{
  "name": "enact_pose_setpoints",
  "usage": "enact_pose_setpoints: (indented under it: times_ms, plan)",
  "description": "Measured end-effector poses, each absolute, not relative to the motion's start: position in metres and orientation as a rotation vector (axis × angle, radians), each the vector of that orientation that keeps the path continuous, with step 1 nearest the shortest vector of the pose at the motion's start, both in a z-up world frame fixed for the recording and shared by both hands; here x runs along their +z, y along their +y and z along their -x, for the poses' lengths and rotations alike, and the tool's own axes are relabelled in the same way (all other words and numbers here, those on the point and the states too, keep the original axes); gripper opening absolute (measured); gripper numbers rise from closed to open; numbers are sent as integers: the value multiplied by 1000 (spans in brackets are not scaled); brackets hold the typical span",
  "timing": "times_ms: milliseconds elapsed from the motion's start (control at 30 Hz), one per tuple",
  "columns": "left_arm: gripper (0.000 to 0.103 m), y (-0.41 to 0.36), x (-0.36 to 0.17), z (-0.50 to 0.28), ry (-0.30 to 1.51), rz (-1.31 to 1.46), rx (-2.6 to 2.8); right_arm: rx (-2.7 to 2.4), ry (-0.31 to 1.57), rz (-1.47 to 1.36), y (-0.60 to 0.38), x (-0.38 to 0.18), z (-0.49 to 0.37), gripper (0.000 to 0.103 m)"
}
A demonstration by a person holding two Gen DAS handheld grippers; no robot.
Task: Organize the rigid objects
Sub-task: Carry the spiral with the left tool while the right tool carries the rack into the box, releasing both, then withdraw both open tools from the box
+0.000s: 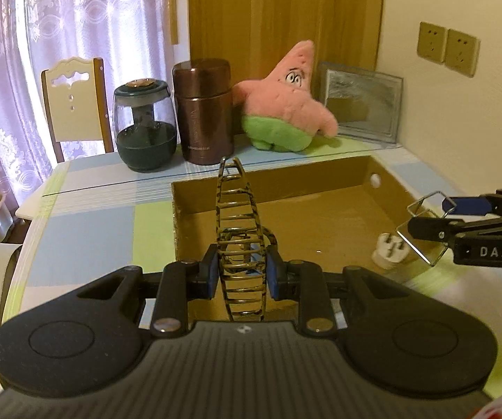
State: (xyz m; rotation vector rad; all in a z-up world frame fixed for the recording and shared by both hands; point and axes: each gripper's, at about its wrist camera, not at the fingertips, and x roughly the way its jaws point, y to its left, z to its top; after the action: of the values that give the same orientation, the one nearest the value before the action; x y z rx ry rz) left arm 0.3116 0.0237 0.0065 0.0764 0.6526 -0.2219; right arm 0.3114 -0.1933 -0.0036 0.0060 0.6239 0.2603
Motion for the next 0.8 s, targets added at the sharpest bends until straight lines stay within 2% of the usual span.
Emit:
enact_pose_setpoints:
  times_ms: [500,800]
  plan:
    - [23,25,-35,-354,703,-92,-225,279,675,5,-173,-33,-346,63]
    - [25,45,-23,-347,673,-32,-184,285,682,-1,-171,-35,-346,63]
